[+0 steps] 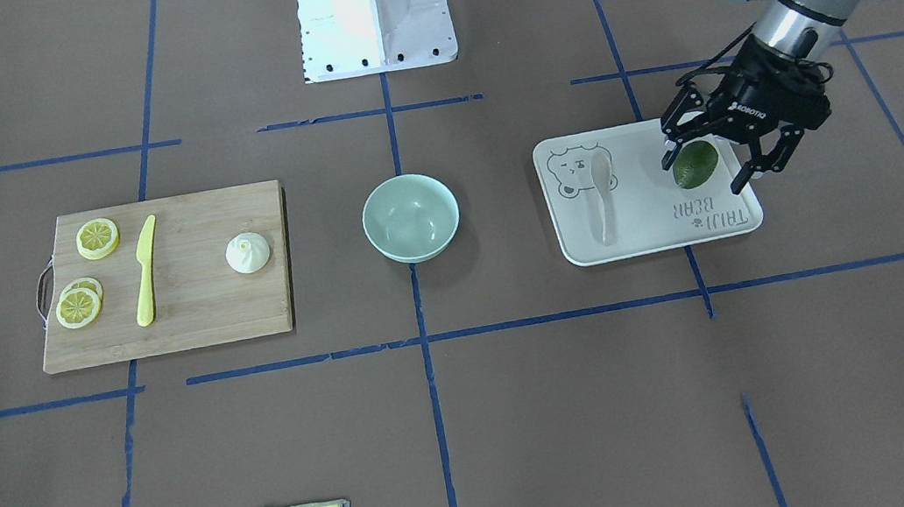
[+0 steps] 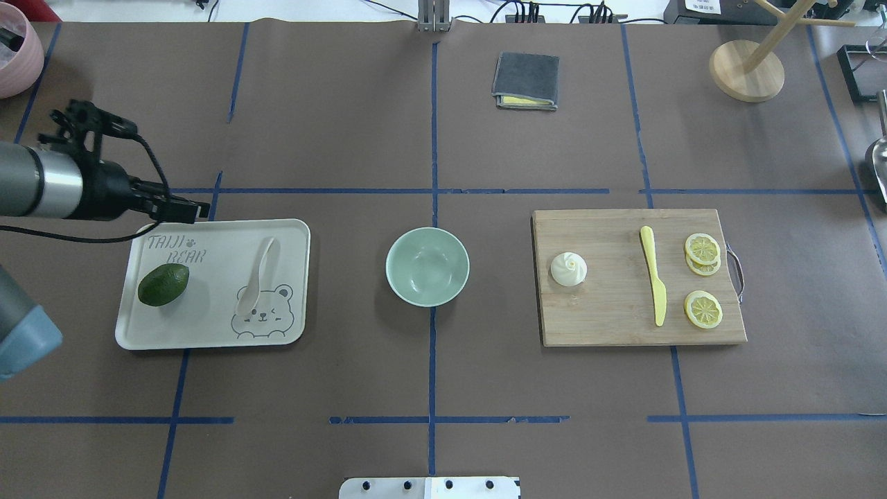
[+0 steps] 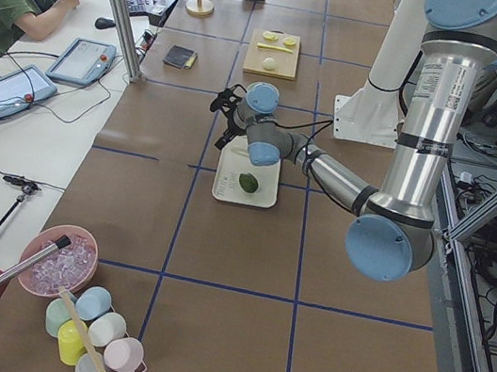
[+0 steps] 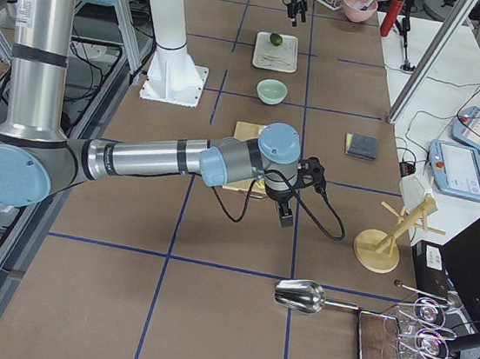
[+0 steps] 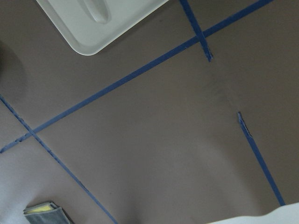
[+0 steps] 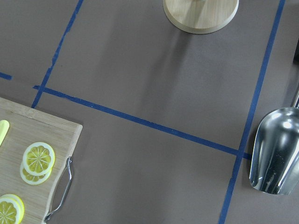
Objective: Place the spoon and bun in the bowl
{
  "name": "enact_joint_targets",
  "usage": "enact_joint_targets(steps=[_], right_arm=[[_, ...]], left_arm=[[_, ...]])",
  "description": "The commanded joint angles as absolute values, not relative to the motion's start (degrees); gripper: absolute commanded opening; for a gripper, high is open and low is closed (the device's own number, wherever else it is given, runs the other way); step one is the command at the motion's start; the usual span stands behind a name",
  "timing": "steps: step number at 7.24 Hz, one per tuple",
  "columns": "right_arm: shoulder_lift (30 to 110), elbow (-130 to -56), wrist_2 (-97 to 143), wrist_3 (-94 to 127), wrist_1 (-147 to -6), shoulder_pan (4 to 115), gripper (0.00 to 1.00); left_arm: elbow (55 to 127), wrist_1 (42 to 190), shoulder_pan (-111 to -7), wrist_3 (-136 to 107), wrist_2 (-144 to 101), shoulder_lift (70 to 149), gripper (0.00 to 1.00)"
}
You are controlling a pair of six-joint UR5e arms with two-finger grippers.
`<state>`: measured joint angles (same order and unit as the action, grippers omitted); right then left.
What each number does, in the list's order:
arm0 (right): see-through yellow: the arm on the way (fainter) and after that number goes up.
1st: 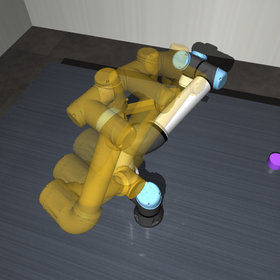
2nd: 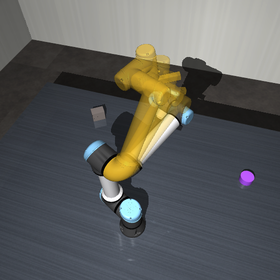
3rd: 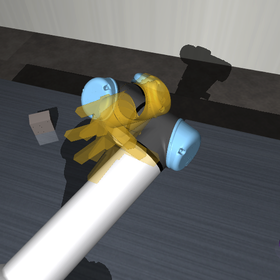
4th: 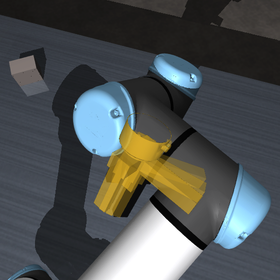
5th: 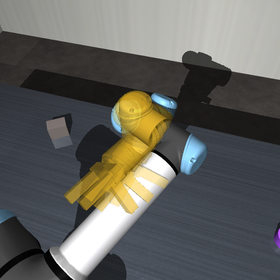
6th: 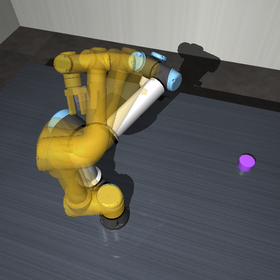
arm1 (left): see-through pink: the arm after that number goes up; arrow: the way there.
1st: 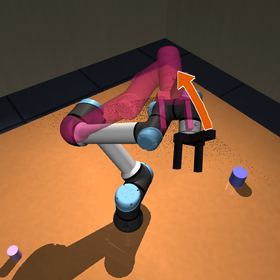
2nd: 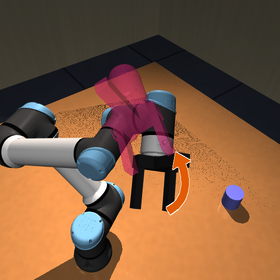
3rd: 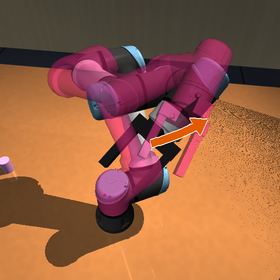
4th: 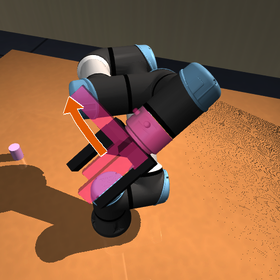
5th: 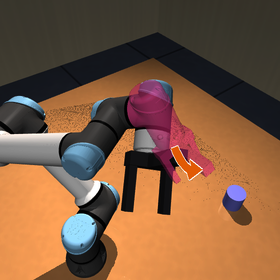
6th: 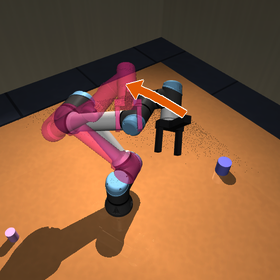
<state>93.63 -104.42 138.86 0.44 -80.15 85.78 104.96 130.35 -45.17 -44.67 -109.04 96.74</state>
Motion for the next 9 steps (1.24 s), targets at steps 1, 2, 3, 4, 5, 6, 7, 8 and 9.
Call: enact_joint_targets(steps=[1,2,3,4,5,6,7,8,9], right_arm=[[93.60,-103.71,138.87,0.44,-80.16,85.78,1.00],[93.60,-103.80,138.87,0.44,-80.16,85.78,1.00],[93.60,-103.80,138.87,0.44,-80.16,85.78,1.00],[93.60,-103.80,138.87,0.44,-80.16,85.78,1.00],[93.60,-103.71,138.87,0.44,-80.16,85.78,1.00],[93.60,-103.71,138.87,0.44,-80.16,85.78,1.00],[93.60,-103.54,138.87,0.44,-80.16,85.78,1.00],[93.60,-103.54,138.87,0.44,-80.16,85.78,1.00],[93.60,-103.45,138.87,0.44,-80.16,85.78,1.00]], left_arm=[[104.68,118.68,-38.86,-50.34,-100.38,100.45,1.00],[104.24,118.57,-35.28,-56.63,-97.59,100.55,1.00],[103.98,118.39,-31.94,-59.30,-95.64,102.20,1.00],[102.76,118.39,-31.47,-59.33,-95.54,103.09,1.00],[101.35,118.39,-31.46,-59.24,-95.45,103.44,1.00],[100.21,118.48,-31.46,-59.15,-95.45,103.71,1.00],[99.59,118.65,-31.29,-59.15,-95.45,103.62,1.00],[99.41,118.65,-30.42,-59.24,-95.45,103.62,1.00],[99.32,118.65,-29.80,-59.24,-95.45,103.62,1.00]])
